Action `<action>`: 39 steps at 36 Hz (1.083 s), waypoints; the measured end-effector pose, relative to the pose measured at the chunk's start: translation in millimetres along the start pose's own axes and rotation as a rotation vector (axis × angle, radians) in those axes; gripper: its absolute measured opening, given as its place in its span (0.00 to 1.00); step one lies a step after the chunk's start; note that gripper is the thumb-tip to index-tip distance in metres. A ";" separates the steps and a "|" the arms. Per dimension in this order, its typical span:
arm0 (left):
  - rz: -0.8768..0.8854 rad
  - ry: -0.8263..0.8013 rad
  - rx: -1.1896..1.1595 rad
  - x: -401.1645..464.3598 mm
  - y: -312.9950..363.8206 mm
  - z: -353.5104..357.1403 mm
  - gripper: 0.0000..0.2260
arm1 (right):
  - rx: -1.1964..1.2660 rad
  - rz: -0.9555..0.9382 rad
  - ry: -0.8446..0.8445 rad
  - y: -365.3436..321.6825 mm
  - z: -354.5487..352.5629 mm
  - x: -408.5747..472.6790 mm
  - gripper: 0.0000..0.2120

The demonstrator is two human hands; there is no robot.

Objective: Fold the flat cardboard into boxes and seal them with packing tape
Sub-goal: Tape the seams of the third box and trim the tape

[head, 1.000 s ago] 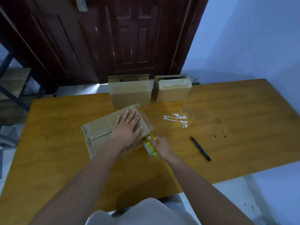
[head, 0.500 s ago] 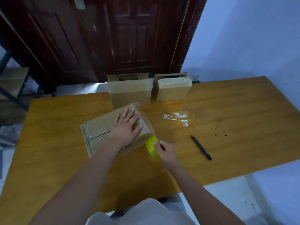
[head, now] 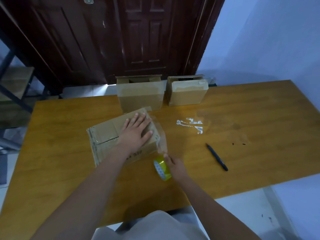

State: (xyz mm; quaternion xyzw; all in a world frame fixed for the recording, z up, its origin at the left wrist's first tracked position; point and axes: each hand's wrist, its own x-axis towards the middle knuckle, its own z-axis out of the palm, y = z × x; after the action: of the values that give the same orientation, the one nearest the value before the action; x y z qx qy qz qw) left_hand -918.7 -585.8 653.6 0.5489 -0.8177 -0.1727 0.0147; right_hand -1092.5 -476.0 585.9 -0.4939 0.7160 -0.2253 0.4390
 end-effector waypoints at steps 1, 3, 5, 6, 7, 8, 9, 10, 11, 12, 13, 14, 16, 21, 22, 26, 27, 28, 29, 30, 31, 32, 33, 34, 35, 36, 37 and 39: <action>0.000 -0.001 0.000 0.2 -0.1 0.1 0.25 | 0.050 -0.022 0.004 2.1 -0.9 -3.8 0.20; -0.003 -0.002 0.005 0.7 -0.5 0.8 0.25 | 0.132 -0.056 -0.001 6.1 -2.5 -10.3 0.18; -0.012 0.001 0.001 2.2 -1.2 1.0 0.25 | 0.179 -0.085 -0.007 10.1 -4.1 -15.1 0.17; -0.015 0.004 -0.004 2.8 -1.5 1.0 0.25 | 0.165 -0.093 0.000 11.9 -5.0 -17.3 0.17; -0.015 0.007 -0.009 3.2 -1.6 1.1 0.25 | 0.140 -0.099 0.012 13.2 -5.5 -18.7 0.17; -0.015 0.009 -0.012 3.3 -1.7 1.1 0.25 | 0.122 -0.101 0.025 14.7 -5.5 -19.2 0.18; -0.012 0.011 -0.016 3.1 -1.6 1.2 0.25 | 0.115 -0.098 0.037 14.8 -5.2 -19.0 0.19; -0.011 0.012 -0.019 2.8 -1.4 1.1 0.25 | 0.122 -0.088 0.040 13.9 -5.1 -18.0 0.20; -0.010 0.013 -0.020 2.8 -1.4 1.1 0.25 | 0.131 -0.074 0.032 10.8 -5.7 -17.3 0.20; -0.009 0.013 -0.020 2.8 -1.4 1.0 0.25 | 0.141 -0.052 0.020 8.5 -5.6 -16.8 0.19; -0.008 0.012 -0.021 2.9 -1.8 0.7 0.25 | 0.155 -0.036 0.006 7.8 -5.5 -16.6 0.20; -0.006 0.009 -0.020 2.9 -2.1 0.5 0.25 | 0.175 -0.004 0.001 9.1 -5.6 -16.3 0.21; -0.004 0.005 -0.015 3.1 -2.6 0.6 0.25 | 0.206 0.072 -0.007 13.8 -6.5 -16.1 0.19; 0.008 -0.010 -0.023 1.7 -0.8 -3.0 0.24 | 0.016 0.092 -0.015 7.2 -10.4 -13.3 0.21; 0.005 -0.019 -0.025 1.6 -0.1 -4.6 0.24 | -0.053 0.088 -0.010 3.1 -9.4 -11.3 0.21; -0.003 0.050 0.032 -2.1 10.2 -10.3 0.23 | -0.168 0.105 0.007 -3.0 0.7 -5.9 0.20; 0.021 0.114 0.040 -4.4 14.8 -11.3 0.21 | -0.173 0.106 0.012 -2.8 3.1 -5.8 0.20; 0.070 0.189 0.052 -6.8 20.2 -12.0 0.19 | -0.176 0.106 0.021 -2.0 5.5 -5.9 0.21; 0.123 0.253 0.076 -9.0 25.4 -11.0 0.16 | -0.175 0.095 0.036 -2.0 6.8 -7.0 0.22; 0.178 0.308 0.121 -11.4 29.8 -8.6 0.12 | -0.179 0.090 0.047 -2.8 7.7 -8.0 0.22; 0.226 0.325 0.179 -14.6 34.2 -6.4 0.08 | -0.185 0.083 0.057 -3.5 8.6 -8.7 0.22; 0.265 0.319 0.236 -17.7 38.6 -4.6 0.06 | -0.190 0.085 0.064 -4.4 9.1 -8.8 0.22; 0.278 0.290 0.270 -21.3 43.3 -2.9 0.09 | -0.191 0.091 0.070 -5.2 9.3 -8.8 0.21; 0.269 0.255 0.289 -25.3 47.3 0.2 0.12 | -0.192 0.100 0.073 -5.8 8.9 -8.9 0.21; 0.244 0.221 0.303 -28.8 50.4 3.8 0.14 | -0.186 0.098 0.078 -6.6 8.6 -9.2 0.20; 0.217 0.193 0.316 -31.9 52.1 8.3 0.18 | -0.175 0.097 0.077 -6.9 8.2 -9.8 0.20; 0.184 0.168 0.327 -34.6 53.8 11.2 0.23 | -0.156 0.095 0.076 -6.9 8.0 -10.2 0.20; 0.147 0.146 0.338 -37.6 55.1 16.4 0.30 | -0.111 0.104 0.079 -7.8 7.0 -12.3 0.18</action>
State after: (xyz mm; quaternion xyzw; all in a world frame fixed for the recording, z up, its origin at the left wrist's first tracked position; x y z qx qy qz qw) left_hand -956.5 -528.8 660.8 0.4934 -0.8697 0.0089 -0.0061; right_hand -1081.1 -467.3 593.2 -0.4702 0.7690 -0.1813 0.3933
